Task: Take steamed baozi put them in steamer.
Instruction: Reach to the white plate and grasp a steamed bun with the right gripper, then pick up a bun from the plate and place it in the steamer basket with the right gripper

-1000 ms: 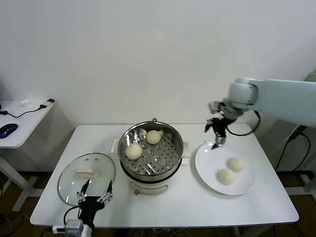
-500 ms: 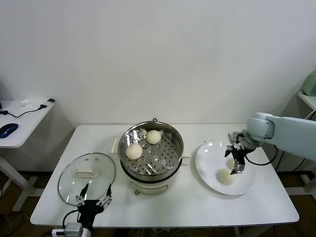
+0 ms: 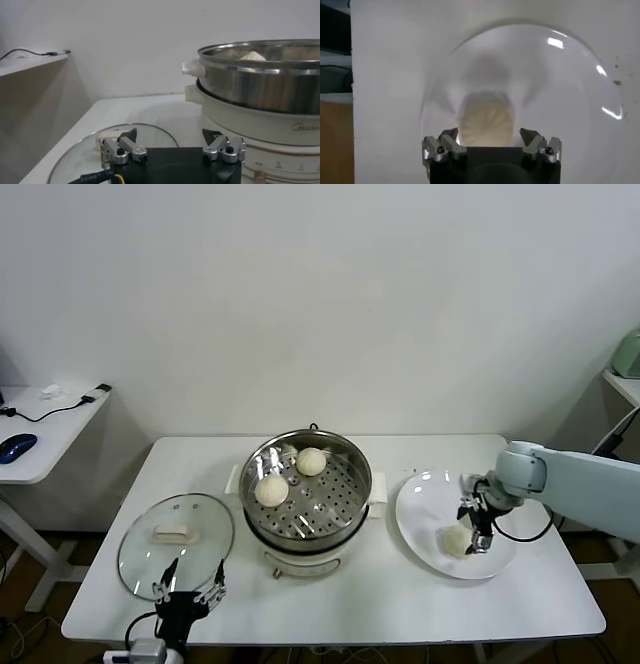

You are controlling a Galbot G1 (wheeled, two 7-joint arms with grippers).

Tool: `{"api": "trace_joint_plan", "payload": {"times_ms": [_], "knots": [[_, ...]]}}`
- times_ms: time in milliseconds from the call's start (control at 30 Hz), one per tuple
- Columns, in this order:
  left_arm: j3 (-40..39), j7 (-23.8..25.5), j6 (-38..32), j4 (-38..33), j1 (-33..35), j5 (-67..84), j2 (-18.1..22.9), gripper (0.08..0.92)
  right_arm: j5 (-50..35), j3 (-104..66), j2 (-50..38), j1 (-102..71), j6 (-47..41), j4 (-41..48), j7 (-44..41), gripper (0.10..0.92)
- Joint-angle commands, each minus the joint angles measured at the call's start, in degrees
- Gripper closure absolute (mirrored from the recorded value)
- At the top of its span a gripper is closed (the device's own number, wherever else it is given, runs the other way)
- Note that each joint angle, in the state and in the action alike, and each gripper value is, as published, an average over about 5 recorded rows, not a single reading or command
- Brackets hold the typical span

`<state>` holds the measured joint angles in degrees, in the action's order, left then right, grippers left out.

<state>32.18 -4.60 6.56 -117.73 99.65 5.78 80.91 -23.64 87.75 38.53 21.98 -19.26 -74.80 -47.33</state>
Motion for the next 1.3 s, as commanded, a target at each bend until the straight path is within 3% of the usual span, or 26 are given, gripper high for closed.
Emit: {"api": "trace_joint_plan", "payload": {"times_ms": [33, 133, 367, 567, 767, 967, 1167, 1300], "knots": [[-0.05, 0.0, -0.01, -0.04, 0.06, 0.02, -0.04, 0.177, 1.12, -2.09, 0.25, -3.21, -0.53, 1.09, 0.69, 0.203], [-0.05, 0.0, 0.0, -0.08, 0.13, -0.02, -0.04, 0.177, 1.31, -2.12, 0.46, -3.16, -0.53, 0.97, 0.54, 0.218], [-0.07, -0.02, -0.02, -0.36, 0.42, -0.16, -0.03, 0.177, 1.42, -0.45, 0.03, 0.98, -0.15, -0.79, -0.71, 0.359], [-0.05, -0.05, 0.05, -0.66, 0.56, -0.18, 0.05, 0.177, -0.34, 8.08, 2.1, 17.14, 3.18, -2.14, -4.97, 0.38], [-0.51, -0.03, 0.23, -0.87, 0.44, -0.22, 0.2, 0.177, -2.01, 11.99, 11.68, 32.56, 11.22, -1.43, -9.39, 0.38], [-0.8, 0.02, 0.41, -1.07, 0.02, -0.18, 0.01, 0.177, -3.6, 4.44, 23.57, 38.37, 18.22, -3.76, -11.42, 0.38], [-1.35, -0.06, 0.13, -0.89, 0.16, -0.29, -0.1, 0.177, 0.68, -0.44, 32.86, 34.38, 26.82, -8.12, -11.83, 0.38], [-1.25, -0.1, 0.02, -0.93, 0.27, -0.3, -0.11, 0.177, 8.17, -1.78, 37.95, 29.07, 34.33, -8.42, -13.1, 0.38]]}}
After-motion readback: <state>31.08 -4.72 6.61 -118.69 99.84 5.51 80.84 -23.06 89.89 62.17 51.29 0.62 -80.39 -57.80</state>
